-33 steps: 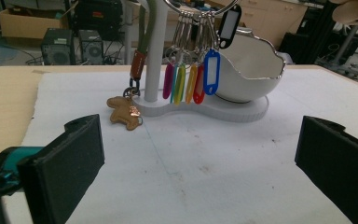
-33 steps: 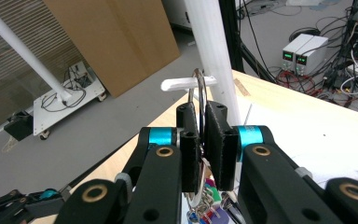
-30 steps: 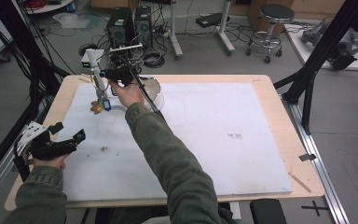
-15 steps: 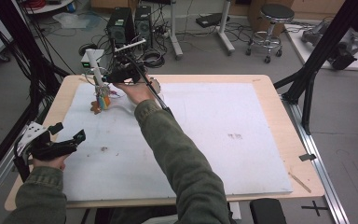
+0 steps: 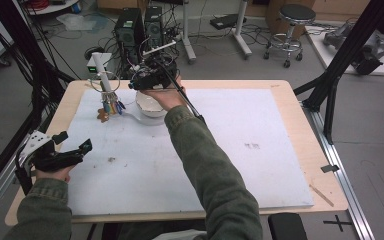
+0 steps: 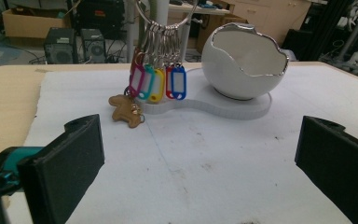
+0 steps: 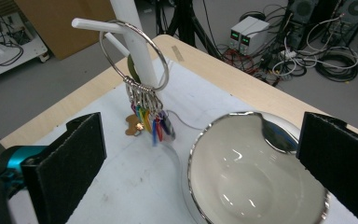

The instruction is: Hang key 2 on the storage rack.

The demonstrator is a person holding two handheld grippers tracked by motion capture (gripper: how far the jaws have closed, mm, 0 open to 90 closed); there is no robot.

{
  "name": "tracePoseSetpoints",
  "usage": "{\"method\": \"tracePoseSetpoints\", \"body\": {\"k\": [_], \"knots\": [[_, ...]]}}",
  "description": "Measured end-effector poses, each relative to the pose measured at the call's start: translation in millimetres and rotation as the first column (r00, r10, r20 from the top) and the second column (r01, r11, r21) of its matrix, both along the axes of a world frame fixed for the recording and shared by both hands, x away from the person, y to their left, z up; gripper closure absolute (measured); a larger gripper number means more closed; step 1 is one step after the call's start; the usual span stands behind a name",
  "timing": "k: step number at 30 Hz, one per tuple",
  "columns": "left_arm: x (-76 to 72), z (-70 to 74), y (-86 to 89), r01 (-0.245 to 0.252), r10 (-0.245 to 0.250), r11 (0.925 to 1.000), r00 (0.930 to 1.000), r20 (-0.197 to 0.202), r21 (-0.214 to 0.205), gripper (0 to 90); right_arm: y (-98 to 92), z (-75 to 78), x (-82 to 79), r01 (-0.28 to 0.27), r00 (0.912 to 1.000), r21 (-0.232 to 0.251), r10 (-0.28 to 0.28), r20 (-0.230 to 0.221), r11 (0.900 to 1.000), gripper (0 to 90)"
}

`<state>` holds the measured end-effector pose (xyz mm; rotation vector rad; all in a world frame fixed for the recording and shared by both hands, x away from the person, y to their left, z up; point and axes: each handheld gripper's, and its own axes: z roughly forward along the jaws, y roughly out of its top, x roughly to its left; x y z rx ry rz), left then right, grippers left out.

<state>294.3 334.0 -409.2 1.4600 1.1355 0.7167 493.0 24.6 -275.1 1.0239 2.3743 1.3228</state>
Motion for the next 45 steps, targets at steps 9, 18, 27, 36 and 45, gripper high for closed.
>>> {"method": "tracePoseSetpoints", "body": {"k": [9, 18, 27, 36, 45], "knots": [[-0.2, 0.1, -0.2, -0.001, 0.001, 1.0000, 1.0000, 0.000, 0.000, 1.7, -28.5, 0.7, -6.0, 0.013, 0.9998, -0.028, -0.013, 0.012, 0.9995, 0.5], [-0.2, 0.1, -0.2, -0.001, 0.001, 1.0000, 1.0000, -0.003, 0.001, 1.7, -59.5, -0.3, -12.8, 0.046, 0.9985, -0.033, -0.045, 0.032, 0.9984, 0.6], [-0.1, -0.1, -0.8, 0.001, -0.001, 1.0000, 1.0000, -0.006, 0.004, 1.7, -95.5, -8.2, -16.4, 0.087, 0.9957, -0.023, -0.086, 0.034, 0.9959, 0.6], [-0.1, -0.2, -0.8, 0.002, -0.002, 0.9999, 1.0000, -0.009, 0.011, 1.7, -128.8, -16.5, -22.1, 0.128, 0.9911, -0.016, -0.127, 0.038, 0.9916, 0.6], [-0.3, -0.2, -0.9, 0.002, -0.001, 0.9999, 1.0000, -0.009, 0.014, 1.7, -157.5, -24.7, -31.5, 0.164, 0.9846, 0.000, -0.164, 0.061, 0.9864, 0.6]]}}
